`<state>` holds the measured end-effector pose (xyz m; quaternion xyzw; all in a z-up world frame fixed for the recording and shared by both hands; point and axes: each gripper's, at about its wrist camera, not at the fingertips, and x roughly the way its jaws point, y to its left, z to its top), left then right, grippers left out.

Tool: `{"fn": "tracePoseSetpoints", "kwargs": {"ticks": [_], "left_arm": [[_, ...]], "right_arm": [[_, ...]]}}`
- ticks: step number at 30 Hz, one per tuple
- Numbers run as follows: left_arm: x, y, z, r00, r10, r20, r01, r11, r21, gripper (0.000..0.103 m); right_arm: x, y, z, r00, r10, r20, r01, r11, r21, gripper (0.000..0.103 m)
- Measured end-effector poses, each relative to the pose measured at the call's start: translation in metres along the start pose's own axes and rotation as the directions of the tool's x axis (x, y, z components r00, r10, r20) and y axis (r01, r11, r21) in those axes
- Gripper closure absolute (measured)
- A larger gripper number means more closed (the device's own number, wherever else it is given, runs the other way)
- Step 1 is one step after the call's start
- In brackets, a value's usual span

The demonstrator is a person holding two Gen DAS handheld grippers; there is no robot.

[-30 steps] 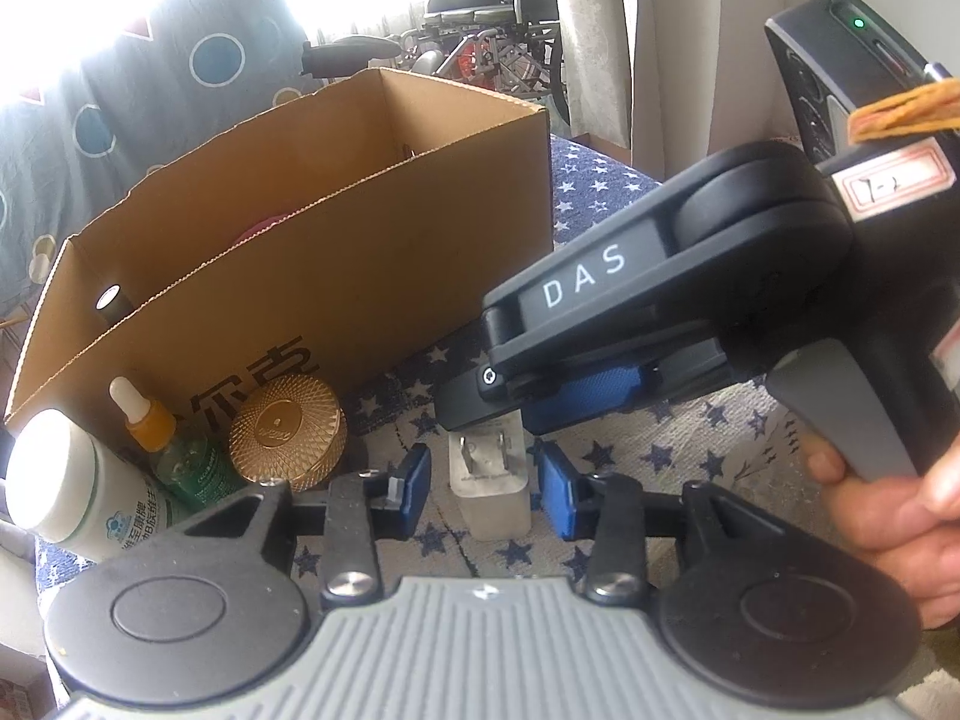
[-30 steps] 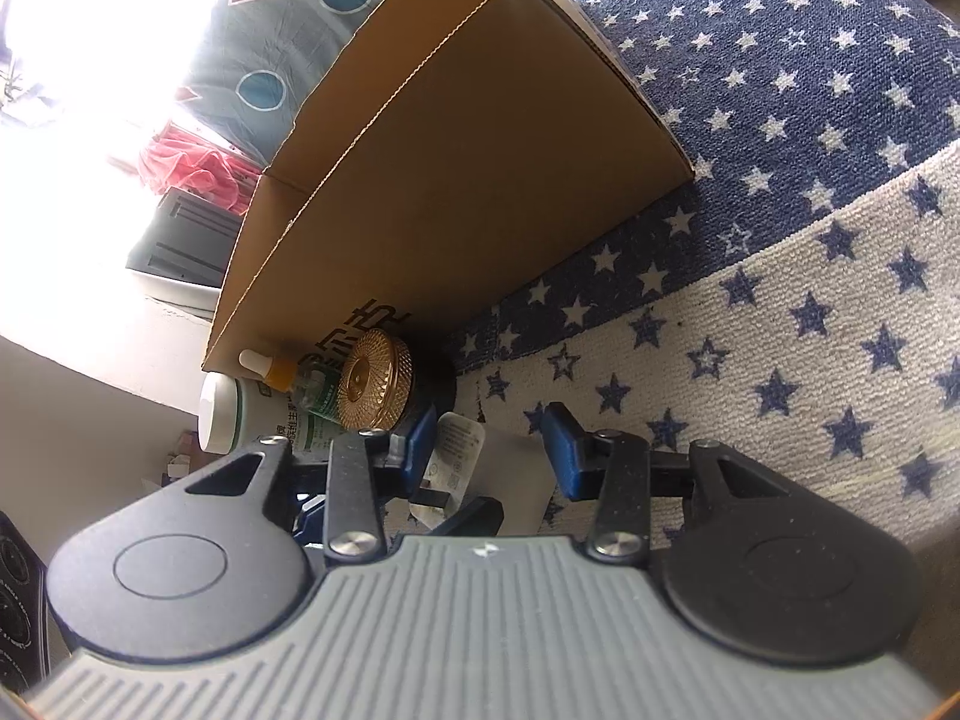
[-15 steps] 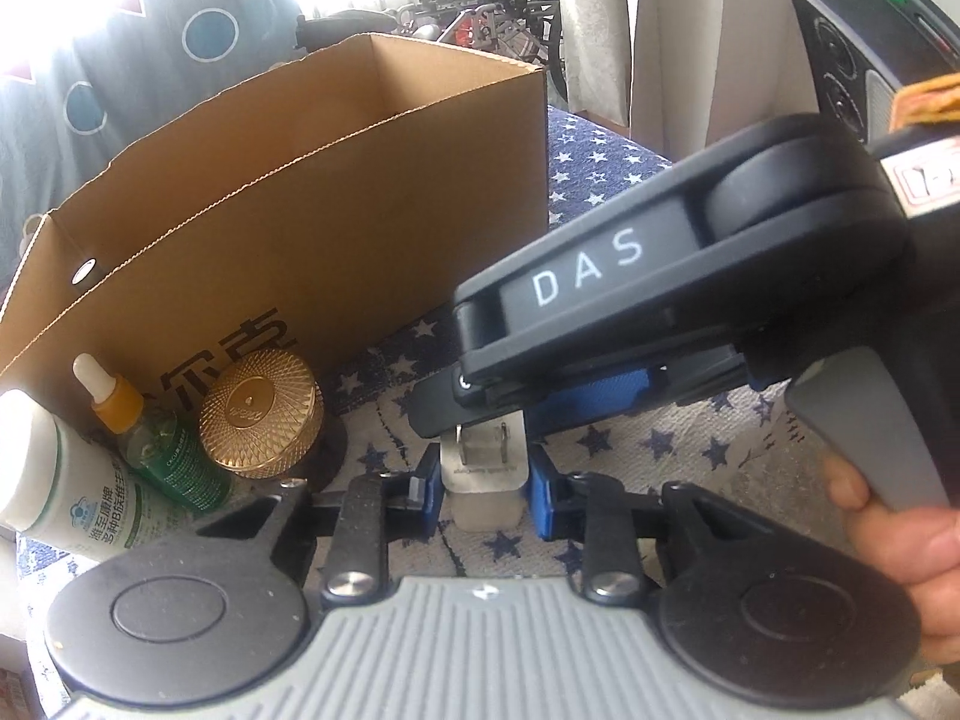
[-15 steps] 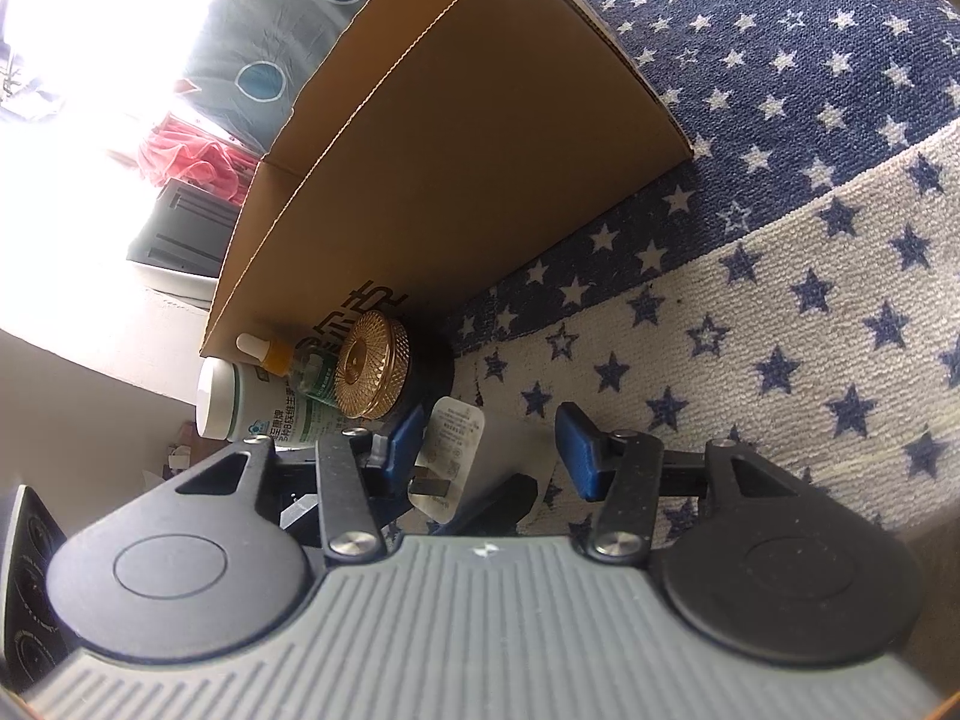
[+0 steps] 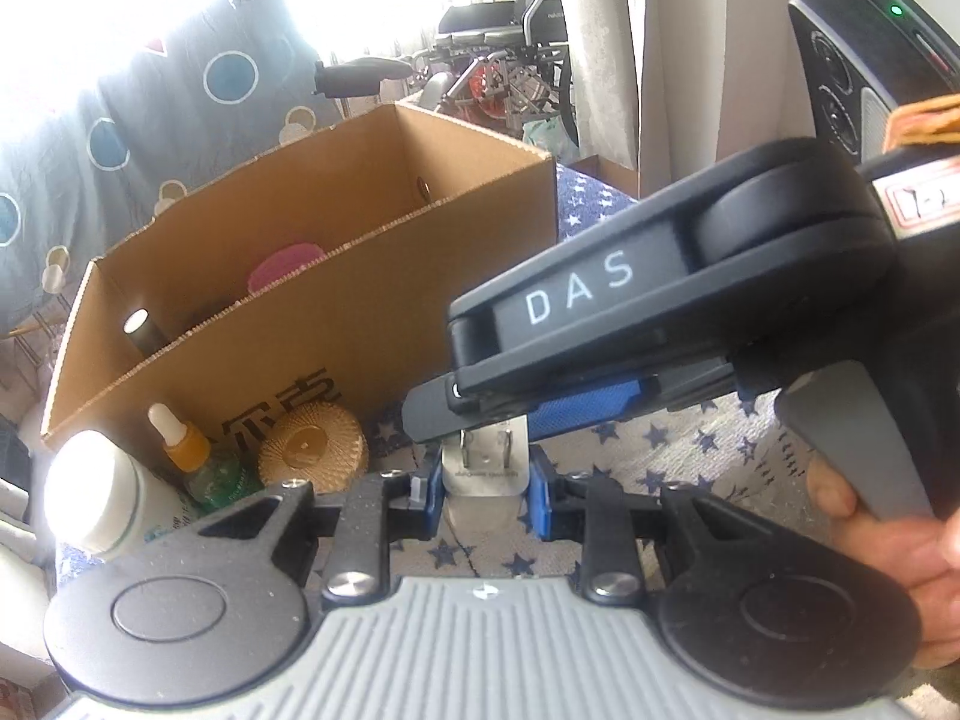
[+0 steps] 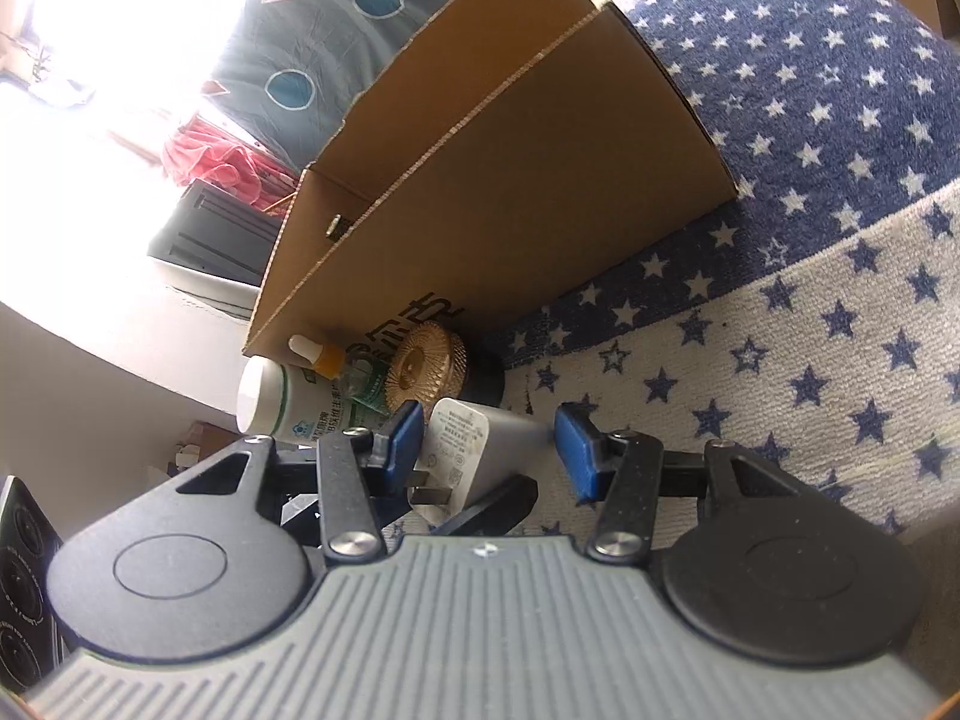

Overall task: Organize rigid objects
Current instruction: 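Lift the charger into the box and open the right gripper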

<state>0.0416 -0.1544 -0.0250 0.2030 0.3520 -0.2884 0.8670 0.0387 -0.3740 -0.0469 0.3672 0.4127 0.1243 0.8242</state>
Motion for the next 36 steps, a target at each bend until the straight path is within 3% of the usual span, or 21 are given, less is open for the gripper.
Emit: {"fn": "tracePoseSetpoints", "kwargs": {"ticks": [8, 15, 20, 24, 30, 36], "left_arm": [[-0.033, 0.022, 0.036, 0.992, 0.069, 0.109, -0.067, 0.997, -0.027, 0.075], [-0.027, 0.057, 0.081, 0.989, 0.087, 0.12, -0.076, 0.993, -0.09, 0.075], [0.014, 0.095, 0.11, 0.999, 0.031, 0.022, -0.025, 0.975, -0.219, 0.075], [0.052, 0.117, 0.112, 0.997, -0.003, -0.078, -0.019, 0.959, -0.283, 0.075], [0.101, 0.13, 0.104, 0.983, -0.04, -0.178, -0.024, 0.939, -0.344, 0.075], [0.115, 0.137, 0.096, 0.975, -0.045, -0.216, -0.036, 0.934, -0.356, 0.075]], "right_arm": [[-0.017, 0.053, 0.039, 0.995, 0.066, 0.069, -0.054, 0.986, -0.156, 0.054], [-0.005, 0.086, 0.101, 0.994, 0.094, 0.056, -0.077, 0.965, -0.252, 0.054], [0.033, 0.089, 0.15, 0.999, 0.05, -0.019, -0.053, 0.967, -0.25, 0.054], [0.08, 0.08, 0.175, 0.993, -0.011, -0.121, -0.017, 0.974, -0.227, 0.056], [0.131, 0.063, 0.181, 0.963, -0.08, -0.259, 0.019, 0.974, -0.228, 0.056], [0.163, 0.057, 0.174, 0.937, -0.119, -0.328, 0.038, 0.969, -0.244, 0.056]]}}
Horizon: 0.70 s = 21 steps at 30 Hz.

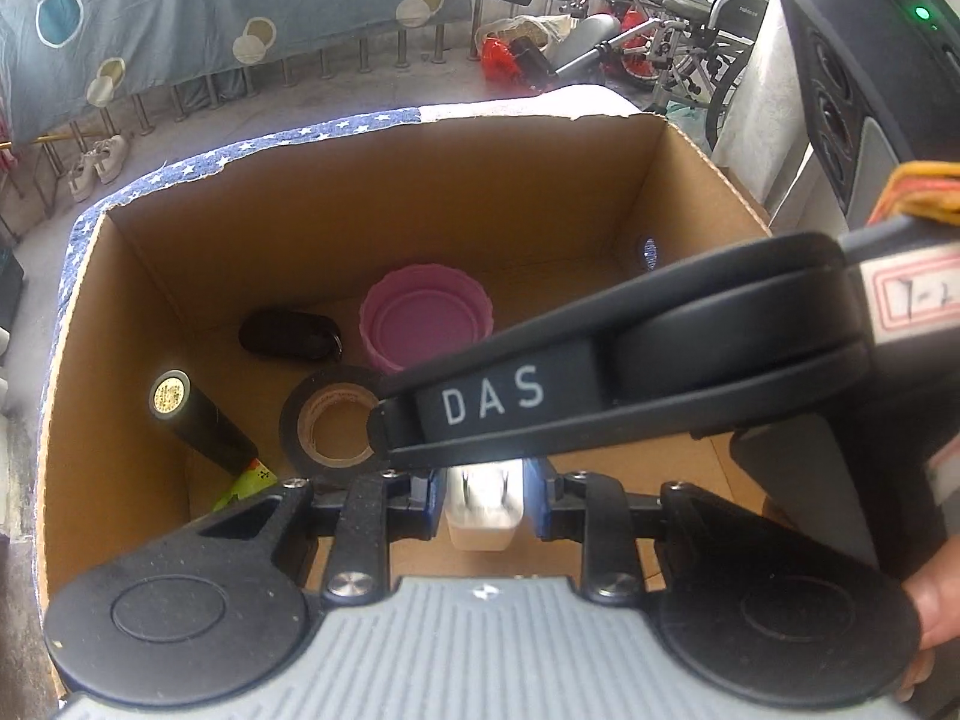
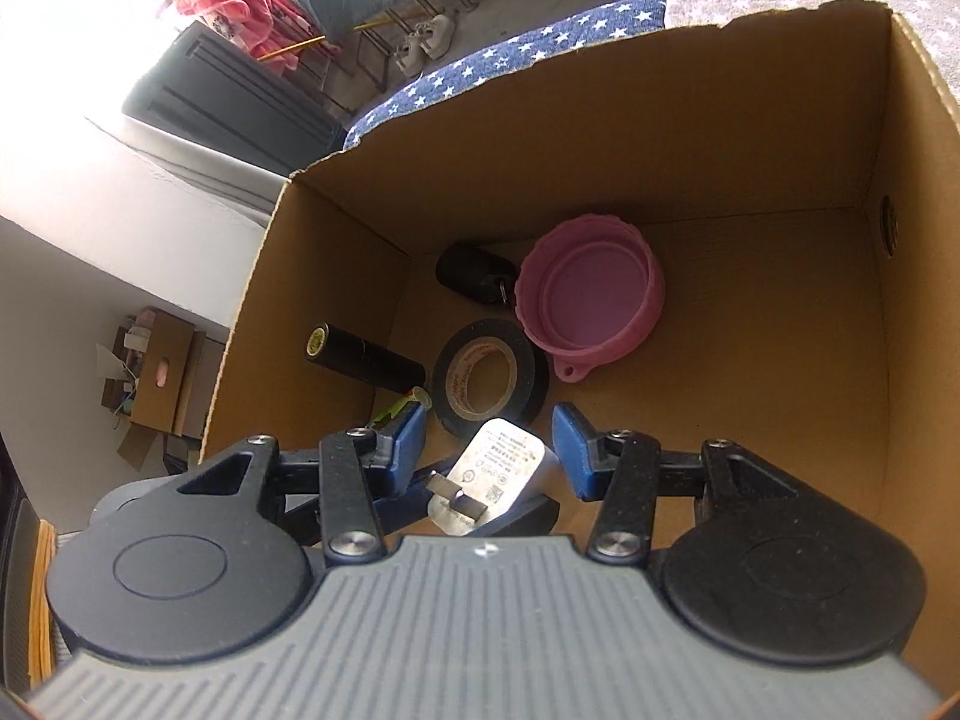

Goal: Organize rigid objects

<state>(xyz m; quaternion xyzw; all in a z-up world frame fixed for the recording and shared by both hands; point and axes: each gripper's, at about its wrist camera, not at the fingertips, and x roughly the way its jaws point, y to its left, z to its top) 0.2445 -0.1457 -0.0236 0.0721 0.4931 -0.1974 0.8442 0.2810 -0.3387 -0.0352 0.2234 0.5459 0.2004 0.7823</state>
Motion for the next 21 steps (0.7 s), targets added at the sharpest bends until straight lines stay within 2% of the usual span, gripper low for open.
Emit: {"fn": "tracePoseSetpoints", "kwargs": {"ticks": [9, 11, 13, 16, 21], "left_arm": [[-0.001, 0.007, -0.002, 1.0, -0.009, 0.006, 0.009, 1.0, -0.012, 0.073], [-0.008, 0.006, -0.005, 1.0, -0.001, 0.022, 0.001, 1.0, -0.007, 0.062], [-0.019, 0.005, -0.009, 0.999, 0.006, 0.051, -0.006, 1.0, 0.002, 0.057], [-0.041, 0.003, -0.016, 0.995, 0.012, 0.1, -0.013, 1.0, 0.015, 0.051], [-0.083, -0.003, -0.039, 0.987, 0.001, 0.161, -0.01, 0.998, 0.055, 0.048]], "right_arm": [[-0.005, 0.004, -0.002, 0.999, 0.026, 0.025, -0.026, 1.0, -0.001, 0.056], [-0.019, 0.003, -0.006, 0.997, 0.05, 0.06, -0.05, 0.999, 0.006, 0.055], [-0.037, 0.004, -0.011, 0.991, 0.071, 0.11, -0.073, 0.997, 0.01, 0.055], [-0.071, 0.003, -0.028, 0.974, 0.101, 0.2, -0.108, 0.994, 0.021, 0.054], [-0.126, -0.008, -0.083, 0.923, 0.166, 0.348, -0.196, 0.979, 0.052, 0.053]]}}
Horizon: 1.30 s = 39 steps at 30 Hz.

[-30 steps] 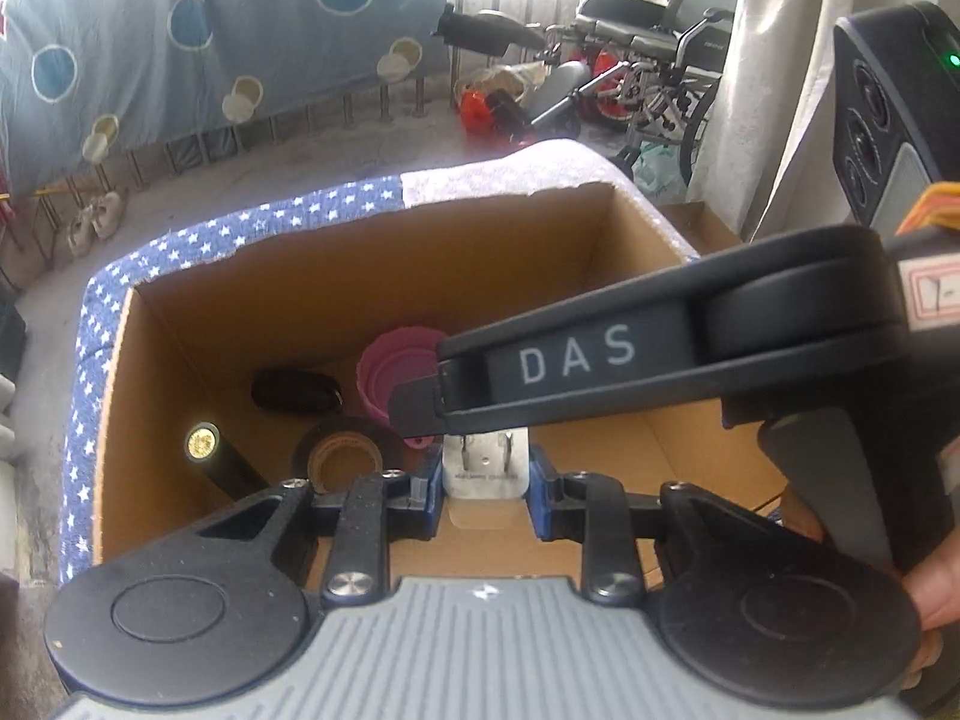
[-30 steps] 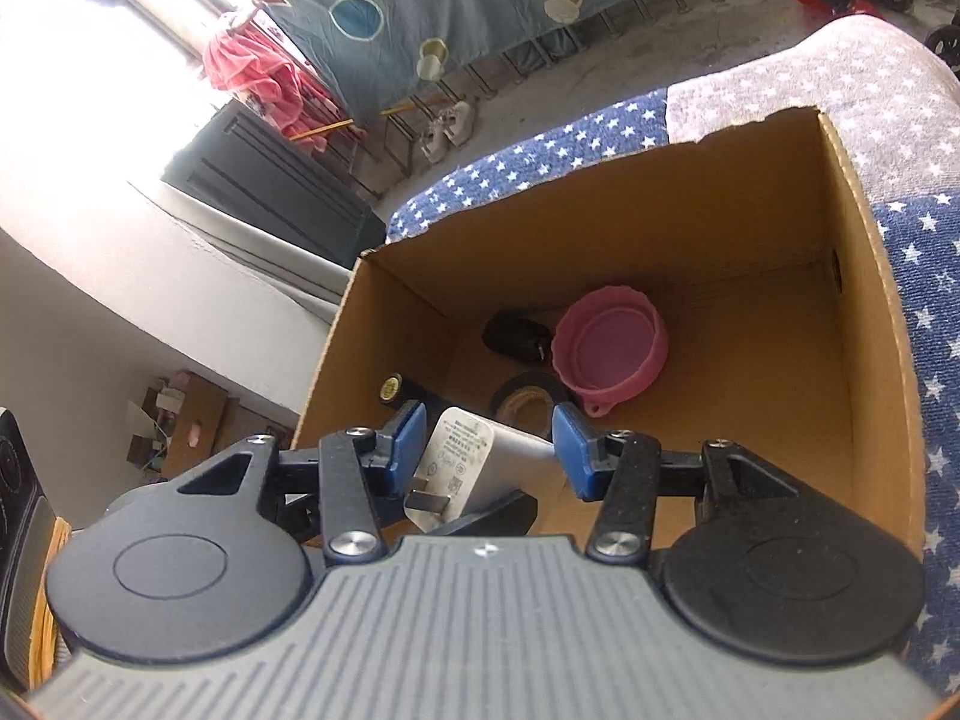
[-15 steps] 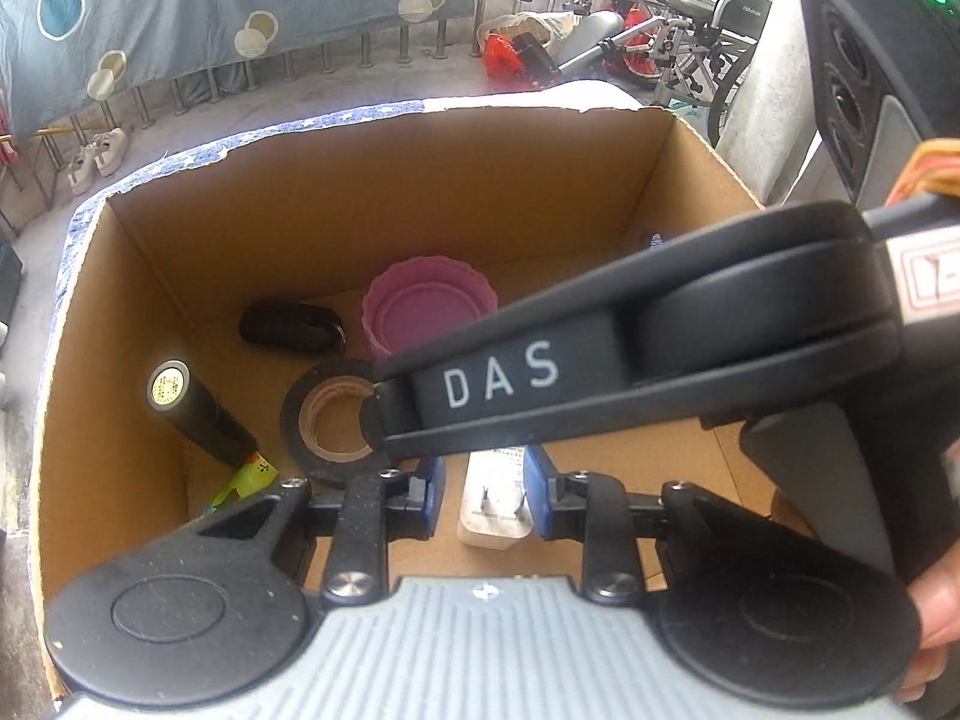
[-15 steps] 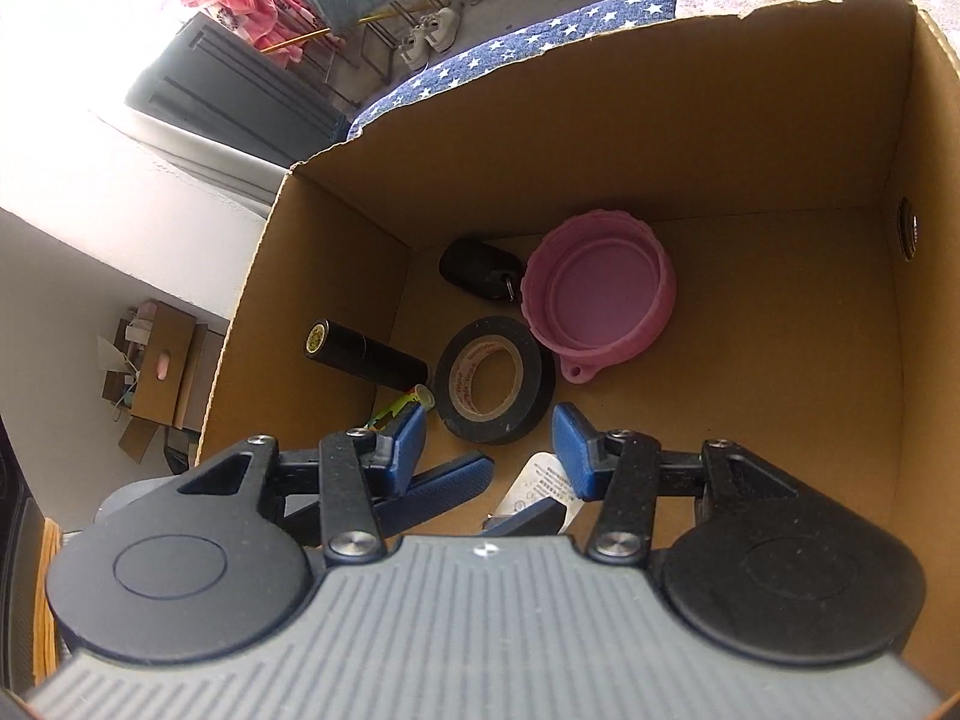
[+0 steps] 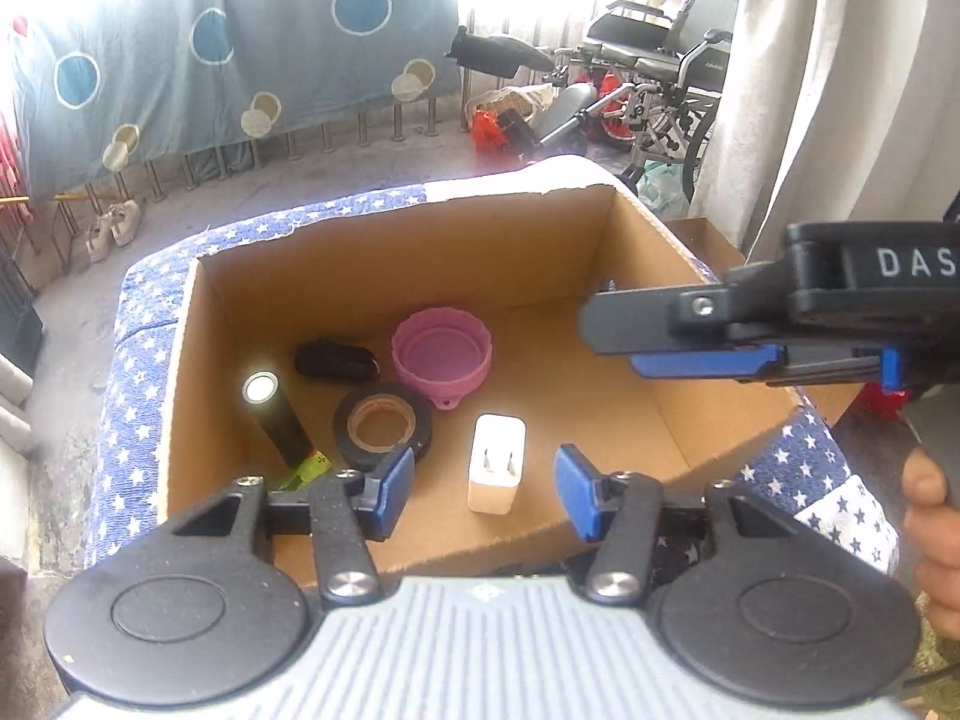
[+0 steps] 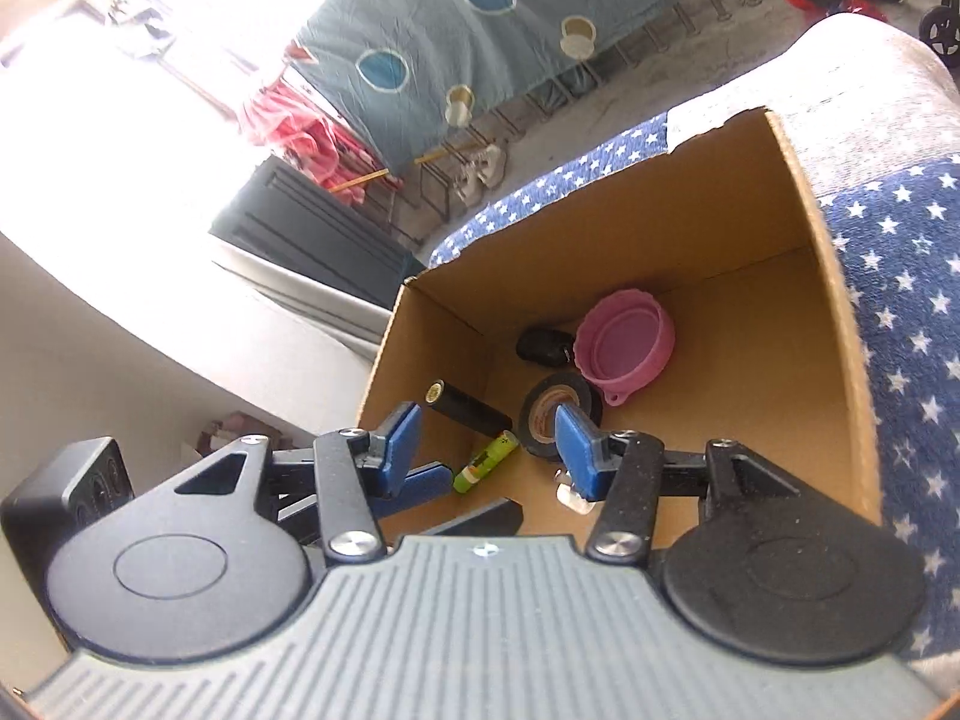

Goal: Organize rigid objects

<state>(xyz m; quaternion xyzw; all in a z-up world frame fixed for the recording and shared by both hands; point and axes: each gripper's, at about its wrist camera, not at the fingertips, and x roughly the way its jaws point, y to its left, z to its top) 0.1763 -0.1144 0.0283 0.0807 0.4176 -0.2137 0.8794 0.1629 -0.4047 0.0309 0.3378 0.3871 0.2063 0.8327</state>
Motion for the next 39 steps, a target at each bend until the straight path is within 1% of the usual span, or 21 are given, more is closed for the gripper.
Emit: {"fn": "tracePoseSetpoints", "kwargs": {"ticks": [3, 7, 9, 11, 14, 16, 18, 23, 25, 29, 34, 36, 39], "left_arm": [[-0.027, -0.003, -0.018, 1.0, -0.01, 0.025, 0.01, 0.999, 0.034, 0.045], [-0.057, 0.0, -0.051, 0.998, -0.055, 0.041, 0.054, 0.998, 0.034, 0.043], [-0.063, 0.003, -0.067, 0.997, -0.068, 0.029, 0.068, 0.997, 0.023, 0.043], [-0.066, 0.006, -0.081, 0.998, -0.064, 0.008, 0.064, 0.998, 0.021, 0.043], [-0.07, 0.007, -0.098, 1.0, -0.018, -0.006, 0.018, 0.999, 0.044, 0.043], [-0.071, 0.009, -0.107, 1.0, 0.008, -0.012, -0.008, 0.998, 0.056, 0.043], [-0.07, 0.009, -0.11, 0.999, 0.024, -0.022, -0.023, 0.998, 0.063, 0.043], [-0.067, 0.011, -0.116, 0.998, 0.052, -0.027, -0.05, 0.995, 0.083, 0.043], [-0.064, 0.01, -0.12, 0.998, 0.052, -0.033, -0.049, 0.995, 0.083, 0.043], [-0.059, 0.01, -0.122, 0.998, 0.05, -0.041, -0.047, 0.996, 0.081, 0.043], [-0.058, 0.013, -0.12, 0.997, 0.069, -0.034, -0.066, 0.995, 0.076, 0.043], [-0.061, 0.018, -0.119, 0.996, 0.084, -0.029, -0.082, 0.994, 0.069, 0.043], [-0.069, 0.031, -0.119, 0.992, 0.127, -0.016, -0.125, 0.99, 0.063, 0.043]], "right_arm": [[-0.033, -0.012, -0.033, 0.998, 0.034, 0.058, -0.038, 0.997, 0.074, 0.052], [-0.054, -0.024, -0.081, 0.995, 0.045, 0.086, -0.059, 0.984, 0.166, 0.051], [-0.055, -0.025, -0.103, 0.996, 0.035, 0.08, -0.049, 0.981, 0.189, 0.051], [-0.052, -0.024, -0.118, 0.997, 0.027, 0.067, -0.04, 0.978, 0.203, 0.051], [-0.04, -0.018, -0.136, 0.999, 0.018, 0.038, -0.025, 0.98, 0.197, 0.051], [-0.031, -0.013, -0.143, 1.0, -0.003, 0.022, -0.001, 0.985, 0.174, 0.051], [-0.024, -0.011, -0.148, 1.0, -0.018, 0.005, 0.017, 0.987, 0.161, 0.05], [-0.009, -0.01, -0.155, 0.999, -0.016, -0.04, 0.022, 0.987, 0.161, 0.05], [-0.004, -0.01, -0.157, 0.999, -0.016, -0.051, 0.024, 0.987, 0.161, 0.05], [-0.001, -0.011, -0.157, 0.998, -0.018, -0.061, 0.028, 0.986, 0.164, 0.049], [0.0, -0.014, -0.154, 0.998, -0.019, -0.062, 0.03, 0.985, 0.168, 0.048], [0.002, -0.015, -0.154, 0.998, -0.019, -0.062, 0.029, 0.985, 0.171, 0.047], [0.001, -0.016, -0.153, 0.998, -0.018, -0.062, 0.028, 0.985, 0.172, 0.047]]}}
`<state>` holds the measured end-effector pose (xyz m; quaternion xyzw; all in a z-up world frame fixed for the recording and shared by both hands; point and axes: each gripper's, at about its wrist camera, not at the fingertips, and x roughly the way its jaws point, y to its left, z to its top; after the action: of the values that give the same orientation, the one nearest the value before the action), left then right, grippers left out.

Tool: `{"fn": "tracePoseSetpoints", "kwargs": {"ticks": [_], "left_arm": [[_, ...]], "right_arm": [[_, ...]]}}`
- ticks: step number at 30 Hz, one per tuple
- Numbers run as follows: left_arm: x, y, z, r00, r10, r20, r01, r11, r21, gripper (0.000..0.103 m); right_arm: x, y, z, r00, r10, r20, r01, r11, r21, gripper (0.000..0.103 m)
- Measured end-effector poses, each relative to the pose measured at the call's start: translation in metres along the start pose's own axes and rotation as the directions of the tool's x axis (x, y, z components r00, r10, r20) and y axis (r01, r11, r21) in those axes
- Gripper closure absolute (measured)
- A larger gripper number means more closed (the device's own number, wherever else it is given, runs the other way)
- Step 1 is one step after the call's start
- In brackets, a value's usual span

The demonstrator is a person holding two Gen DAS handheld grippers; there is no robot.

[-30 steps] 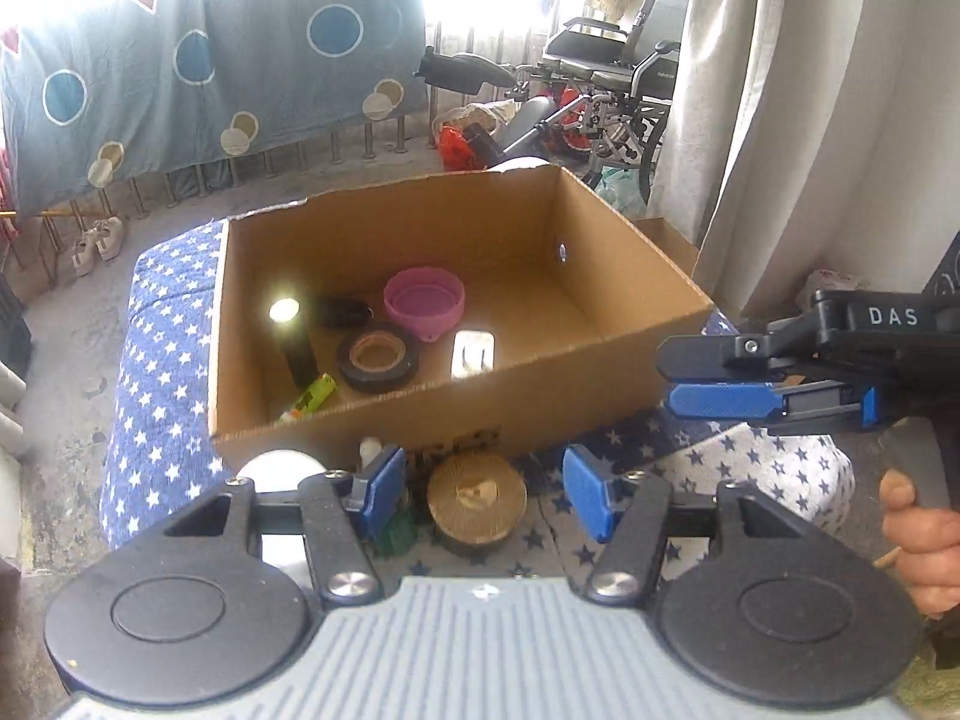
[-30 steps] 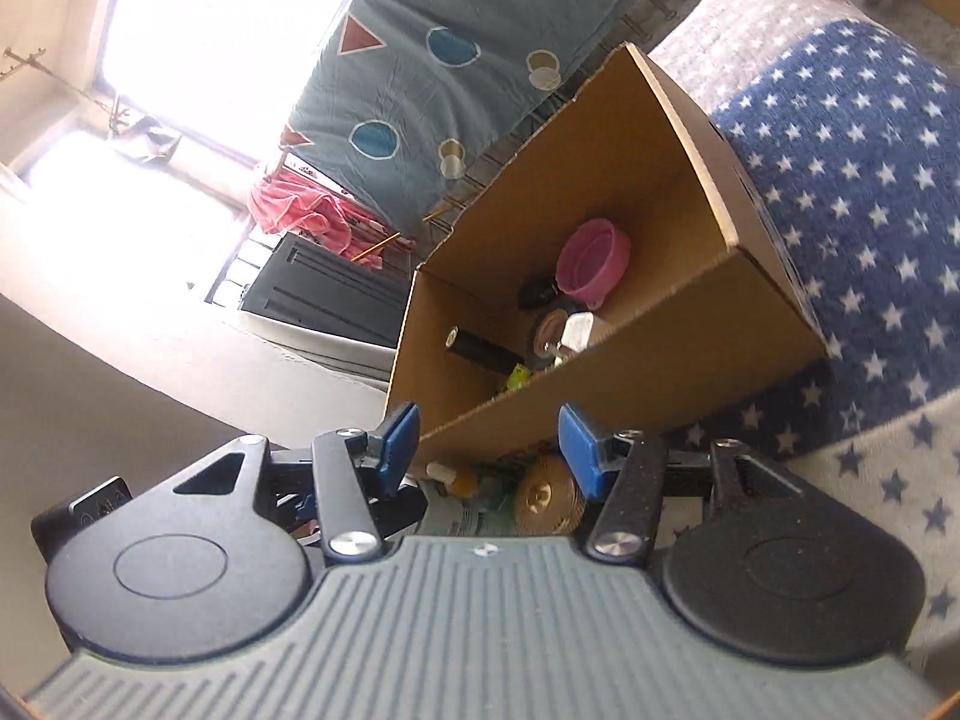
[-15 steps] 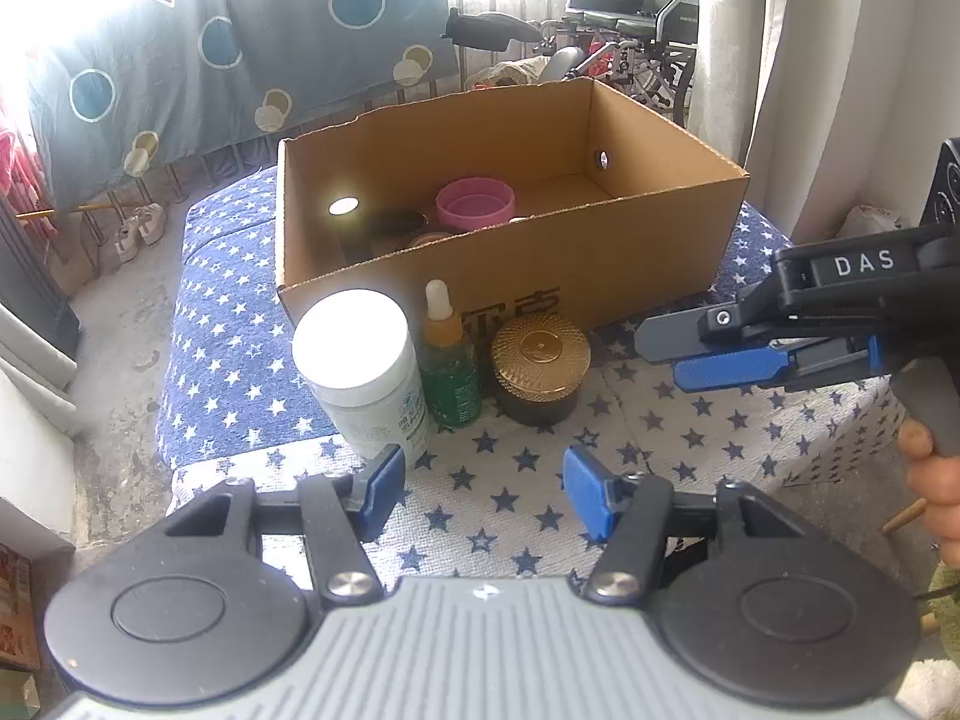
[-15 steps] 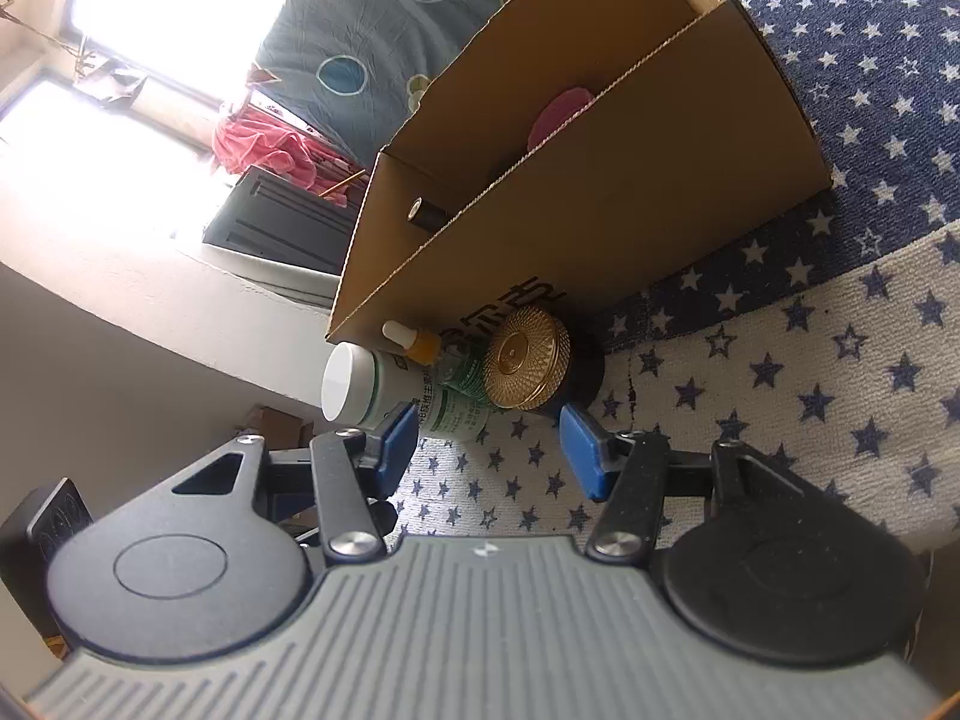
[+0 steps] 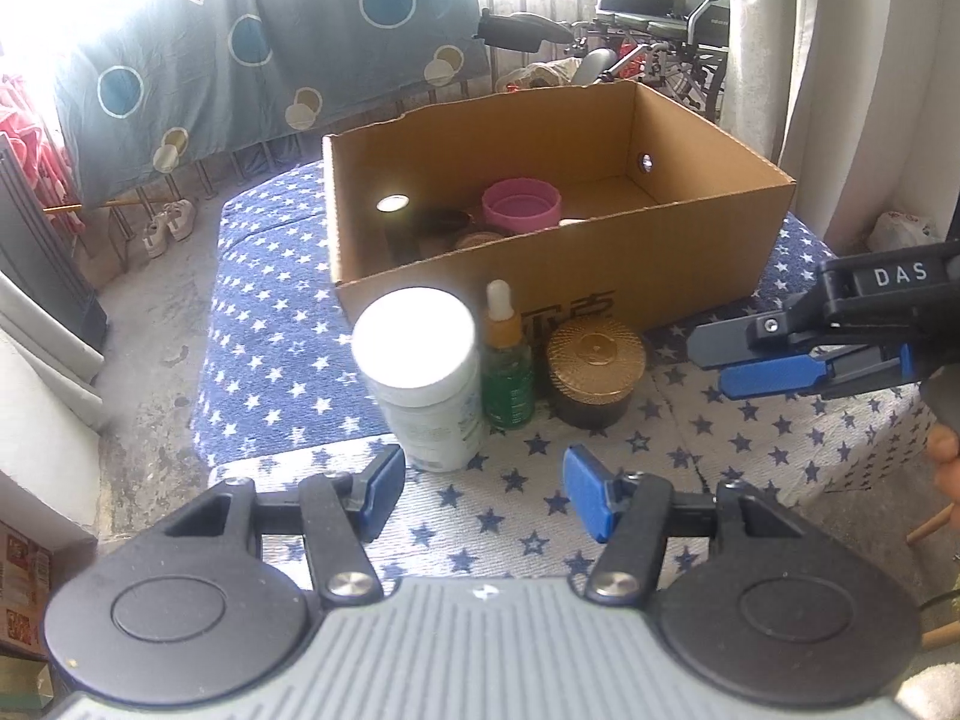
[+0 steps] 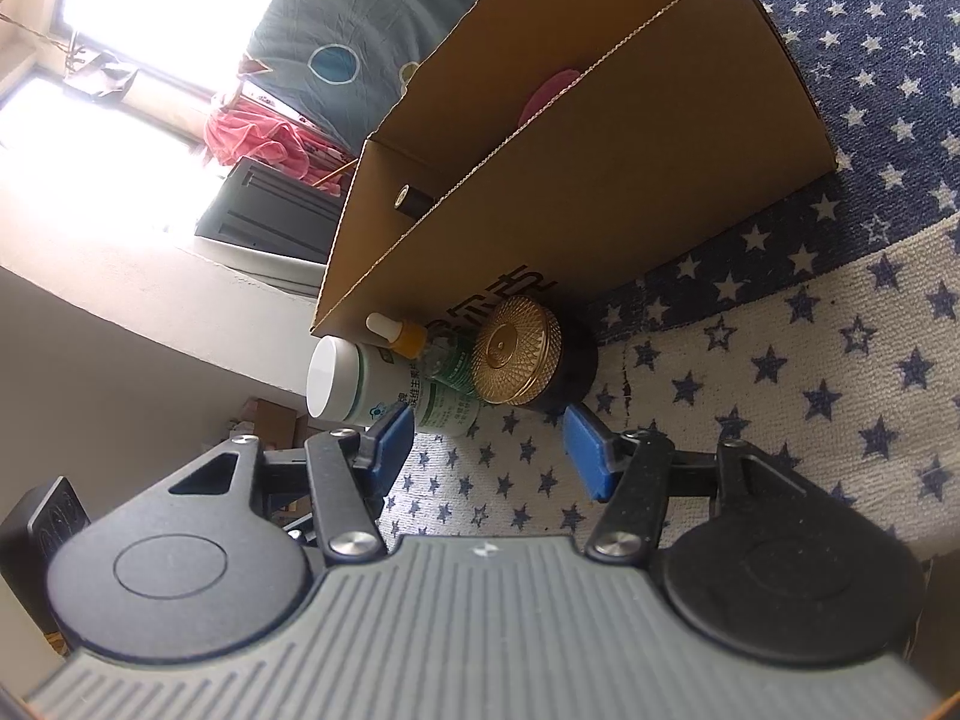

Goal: Organize rigid objects

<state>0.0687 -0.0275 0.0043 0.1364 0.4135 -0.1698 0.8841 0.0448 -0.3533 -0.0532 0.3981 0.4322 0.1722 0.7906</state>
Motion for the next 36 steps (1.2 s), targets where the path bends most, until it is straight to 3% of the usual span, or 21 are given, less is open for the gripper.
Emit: {"fn": "tracePoseSetpoints", "kwargs": {"ticks": [5, 10, 12, 19, 25, 29, 36], "left_arm": [[-0.01, 0.028, -0.003, 0.995, 0.1, 0.003, -0.1, 0.995, -0.001, 0.043], [-0.009, 0.047, -0.011, 0.973, 0.231, -0.016, -0.231, 0.973, 0.022, 0.043], [-0.001, 0.048, -0.015, 0.968, 0.247, -0.038, -0.246, 0.969, 0.032, 0.043], [0.021, 0.006, -0.023, 0.995, 0.091, -0.039, -0.088, 0.992, 0.087, 0.043], [0.033, -0.034, -0.016, 0.999, -0.034, 0.005, 0.033, 0.986, 0.165, 0.043], [0.044, -0.049, -0.009, 0.997, -0.073, 0.038, 0.066, 0.983, 0.171, 0.043], [0.071, -0.062, -0.001, 0.996, -0.083, 0.028, 0.079, 0.988, 0.133, 0.043]], "right_arm": [[0.002, -0.003, 0.002, 1.0, 0.001, -0.006, -0.001, 1.0, 0.007, 0.046], [0.006, -0.005, 0.002, 1.0, 0.001, -0.011, -0.001, 1.0, 0.011, 0.046], [0.009, -0.005, 0.002, 1.0, 0.0, -0.013, 0.0, 1.0, 0.011, 0.046], [0.014, -0.005, 0.003, 1.0, -0.019, -0.018, 0.019, 1.0, 0.013, 0.046], [0.015, -0.008, 0.007, 1.0, -0.031, -0.001, 0.031, 0.999, 0.023, 0.046], [0.019, -0.01, 0.011, 1.0, -0.025, 0.006, 0.024, 0.999, 0.027, 0.046], [0.035, -0.008, 0.024, 1.0, -0.024, 0.0, 0.024, 1.0, 0.005, 0.049]]}}
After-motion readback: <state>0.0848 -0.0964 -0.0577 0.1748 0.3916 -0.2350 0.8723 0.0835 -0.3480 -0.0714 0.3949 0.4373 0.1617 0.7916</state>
